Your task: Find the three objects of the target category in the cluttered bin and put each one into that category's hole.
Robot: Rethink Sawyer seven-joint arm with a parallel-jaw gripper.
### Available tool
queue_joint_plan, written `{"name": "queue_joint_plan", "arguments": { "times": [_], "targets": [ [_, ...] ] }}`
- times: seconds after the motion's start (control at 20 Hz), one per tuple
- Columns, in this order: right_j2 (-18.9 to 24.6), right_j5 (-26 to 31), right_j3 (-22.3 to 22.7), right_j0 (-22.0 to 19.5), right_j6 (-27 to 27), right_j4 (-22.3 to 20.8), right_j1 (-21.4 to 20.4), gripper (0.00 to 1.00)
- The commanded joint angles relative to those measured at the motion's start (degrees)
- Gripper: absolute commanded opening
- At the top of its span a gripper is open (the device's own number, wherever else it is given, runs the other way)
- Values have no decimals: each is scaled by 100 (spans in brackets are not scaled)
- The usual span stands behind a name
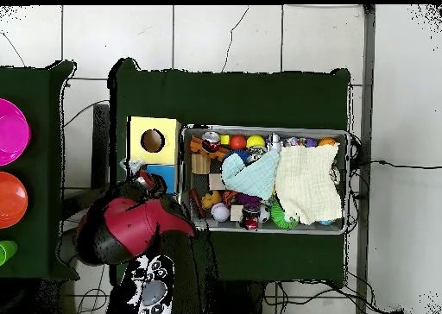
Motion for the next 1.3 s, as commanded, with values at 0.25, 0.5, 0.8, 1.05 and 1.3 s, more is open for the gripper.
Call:
{"name": "queue_joint_plan", "arguments": {
  "times": [0.25, 0.5, 0.8, 1.05, 1.3],
  "targets": [
    [-204, 173, -347, -15, 975, 385, 726, 0],
    [-195, 467, -408, -13, 907, 520, 641, 0],
    [-144, 445, -285, -113, 890, 602, 639, 0],
    [100, 584, 2, -341, 707, 511, 384, 0],
    [440, 361, 447, -724, 822, 510, 173, 0]
  ]
}}
